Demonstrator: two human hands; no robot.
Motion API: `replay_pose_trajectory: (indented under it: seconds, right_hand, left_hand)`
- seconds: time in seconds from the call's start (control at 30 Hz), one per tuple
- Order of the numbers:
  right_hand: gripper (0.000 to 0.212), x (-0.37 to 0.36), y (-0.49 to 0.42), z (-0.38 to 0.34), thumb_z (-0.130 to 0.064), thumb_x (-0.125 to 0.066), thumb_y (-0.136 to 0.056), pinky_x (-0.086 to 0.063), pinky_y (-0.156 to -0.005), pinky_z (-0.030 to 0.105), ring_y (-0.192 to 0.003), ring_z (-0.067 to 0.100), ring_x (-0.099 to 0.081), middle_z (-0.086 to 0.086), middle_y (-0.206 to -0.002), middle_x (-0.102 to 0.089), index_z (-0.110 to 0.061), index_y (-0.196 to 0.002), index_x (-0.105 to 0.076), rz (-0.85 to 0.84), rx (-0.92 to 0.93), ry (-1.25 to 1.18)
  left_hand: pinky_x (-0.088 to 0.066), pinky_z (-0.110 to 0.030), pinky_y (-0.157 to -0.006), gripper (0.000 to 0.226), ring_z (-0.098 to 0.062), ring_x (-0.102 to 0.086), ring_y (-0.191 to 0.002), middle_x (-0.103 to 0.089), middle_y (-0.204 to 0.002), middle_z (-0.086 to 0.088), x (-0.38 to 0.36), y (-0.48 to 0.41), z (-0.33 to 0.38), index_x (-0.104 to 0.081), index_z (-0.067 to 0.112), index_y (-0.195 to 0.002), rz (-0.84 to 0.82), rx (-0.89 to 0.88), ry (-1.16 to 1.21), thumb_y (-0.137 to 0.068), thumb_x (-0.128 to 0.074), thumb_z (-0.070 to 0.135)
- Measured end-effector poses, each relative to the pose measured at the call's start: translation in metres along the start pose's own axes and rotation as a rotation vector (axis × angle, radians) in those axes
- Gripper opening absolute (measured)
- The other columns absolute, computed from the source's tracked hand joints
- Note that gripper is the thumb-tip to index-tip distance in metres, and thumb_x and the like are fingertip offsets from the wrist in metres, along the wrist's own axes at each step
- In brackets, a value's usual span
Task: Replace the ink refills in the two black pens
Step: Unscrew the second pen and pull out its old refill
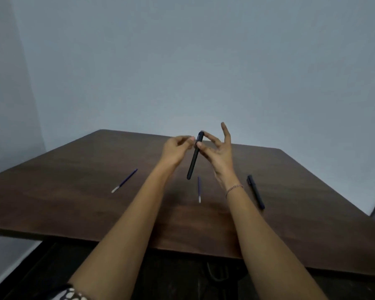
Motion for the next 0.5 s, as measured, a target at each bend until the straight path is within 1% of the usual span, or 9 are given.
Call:
replay_pose_trajectory:
  seconds: [0.07, 0.17, 0.23, 0.33, 0.4, 0.47, 0.5]
  right_hand:
    - [0.098, 0.000, -0.003, 0.002, 0.004, -0.072, -0.077, -0.050, -0.097, 0.041, -0.090, 0.024, -0.069, 0.006, -0.123, -0.062, -0.039, -0.146, -0.018, -0.001, 0.003, -0.015]
    - [0.101, 0.005, -0.006, 0.004, 0.004, -0.071, -0.077, -0.048, -0.099, 0.046, -0.093, 0.028, -0.068, 0.005, -0.123, -0.063, -0.038, -0.148, -0.014, 0.009, 0.002, -0.034]
    - [0.099, 0.006, -0.005, 0.004, 0.005, -0.071, -0.077, -0.047, -0.100, 0.046, -0.092, 0.026, -0.068, 0.005, -0.122, -0.063, -0.036, -0.148, -0.015, 0.017, -0.006, -0.036]
    - [0.093, 0.002, -0.003, 0.004, 0.006, -0.070, -0.077, -0.046, -0.102, 0.045, -0.090, 0.025, -0.067, 0.012, -0.120, -0.063, -0.031, -0.147, -0.021, 0.021, -0.021, -0.021]
    - [0.086, 0.000, -0.001, 0.006, 0.005, -0.070, -0.079, -0.050, -0.097, 0.038, -0.089, 0.022, -0.067, 0.017, -0.116, -0.062, -0.027, -0.145, -0.026, 0.030, -0.040, -0.002]
    - [0.071, 0.000, 0.000, 0.009, 0.000, -0.069, -0.082, -0.055, -0.083, 0.028, -0.086, 0.016, -0.067, 0.015, -0.105, -0.064, -0.021, -0.140, -0.034, 0.040, -0.094, 0.027]
    - [0.060, 0.000, 0.002, 0.010, -0.005, -0.068, -0.084, -0.055, -0.075, 0.024, -0.083, 0.014, -0.066, 0.012, -0.098, -0.065, -0.017, -0.135, -0.039, 0.035, -0.136, 0.044]
  left_hand:
    - [-0.048, -0.031, -0.092, 0.021, -0.013, -0.064, -0.094, -0.069, -0.104, -0.008, -0.009, -0.011, -0.002, -0.067, 0.011, -0.105, -0.039, -0.030, 0.045, -0.092, -0.056, 0.025]
    - [-0.049, -0.024, -0.080, 0.016, -0.004, -0.067, -0.081, -0.073, -0.087, 0.001, -0.015, -0.022, -0.009, -0.071, 0.022, -0.086, -0.096, -0.029, 0.090, -0.090, -0.059, 0.031]
    - [-0.047, -0.021, -0.074, 0.016, 0.000, -0.067, -0.075, -0.073, -0.080, 0.005, -0.015, -0.026, -0.013, -0.073, 0.022, -0.083, -0.125, -0.028, 0.112, -0.088, -0.062, 0.033]
    - [-0.046, -0.022, -0.072, 0.013, 0.005, -0.066, -0.070, -0.072, -0.070, 0.012, -0.012, -0.026, -0.015, -0.072, 0.022, -0.078, -0.105, -0.026, 0.176, -0.087, -0.063, 0.027]
    - [-0.046, -0.023, -0.073, 0.013, 0.004, -0.066, -0.068, -0.071, -0.067, 0.014, -0.010, -0.024, -0.015, -0.071, 0.022, -0.077, -0.080, -0.031, 0.213, -0.087, -0.064, 0.024]
    - [-0.045, -0.023, -0.072, 0.011, 0.003, -0.066, -0.069, -0.071, -0.067, 0.012, -0.009, -0.021, -0.016, -0.071, 0.018, -0.080, -0.059, -0.038, 0.235, -0.087, -0.063, 0.023]
    - [-0.045, -0.022, -0.071, 0.011, 0.002, -0.066, -0.069, -0.071, -0.068, 0.011, -0.008, -0.020, -0.016, -0.071, 0.015, -0.084, -0.040, -0.040, 0.251, -0.087, -0.063, 0.022]
Point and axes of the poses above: each hand's wrist, its own y-axis away from the middle knuckle, its own x-axis out of the back of the hand, z = x × y, the point moved 3 cm from there along -y, towards the middle knuckle
